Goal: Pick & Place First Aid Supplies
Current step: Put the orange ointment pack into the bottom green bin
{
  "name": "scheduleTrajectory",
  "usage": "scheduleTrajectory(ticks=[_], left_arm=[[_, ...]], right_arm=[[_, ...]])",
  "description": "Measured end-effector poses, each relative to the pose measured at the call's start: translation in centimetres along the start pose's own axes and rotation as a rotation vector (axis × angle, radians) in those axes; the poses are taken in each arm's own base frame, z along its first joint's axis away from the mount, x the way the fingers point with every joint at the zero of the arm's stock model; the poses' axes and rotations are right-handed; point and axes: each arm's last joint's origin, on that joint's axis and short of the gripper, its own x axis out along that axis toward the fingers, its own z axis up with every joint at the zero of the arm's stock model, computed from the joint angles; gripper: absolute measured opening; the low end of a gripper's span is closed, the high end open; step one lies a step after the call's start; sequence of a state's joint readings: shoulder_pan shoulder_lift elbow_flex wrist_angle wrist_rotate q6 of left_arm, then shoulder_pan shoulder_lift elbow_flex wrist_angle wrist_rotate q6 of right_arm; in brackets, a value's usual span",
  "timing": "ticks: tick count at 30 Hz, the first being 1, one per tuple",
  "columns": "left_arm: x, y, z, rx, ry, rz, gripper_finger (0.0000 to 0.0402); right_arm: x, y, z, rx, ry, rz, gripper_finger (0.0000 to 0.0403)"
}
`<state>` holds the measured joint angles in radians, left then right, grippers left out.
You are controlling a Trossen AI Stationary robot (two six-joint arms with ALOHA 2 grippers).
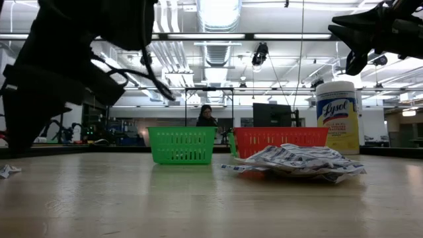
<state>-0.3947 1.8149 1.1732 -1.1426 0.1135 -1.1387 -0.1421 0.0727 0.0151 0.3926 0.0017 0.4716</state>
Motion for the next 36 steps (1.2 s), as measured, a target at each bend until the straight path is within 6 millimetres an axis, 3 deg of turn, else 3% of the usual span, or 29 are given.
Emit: scheduleTrajectory(ticks=[7,28,36], left_arm=[[1.1,0.5,-0.2,-0.009,0.04,0.022,0.0085],[2.0,0.6,0.0,0.005,0.005,0.001,0.0085],[1.8,0.6,0.9,-0.015,-0.065,-0.003,0.0085]], right_arm=[[0.0,0.0,0.0,0.0,0.0,0.0,0.0073],[0.0,0.0,0.0,0.025,0.0,-0.001,0.0068],[0.0,0.0,0.0,0.026,0.0,0.0,0.0079]])
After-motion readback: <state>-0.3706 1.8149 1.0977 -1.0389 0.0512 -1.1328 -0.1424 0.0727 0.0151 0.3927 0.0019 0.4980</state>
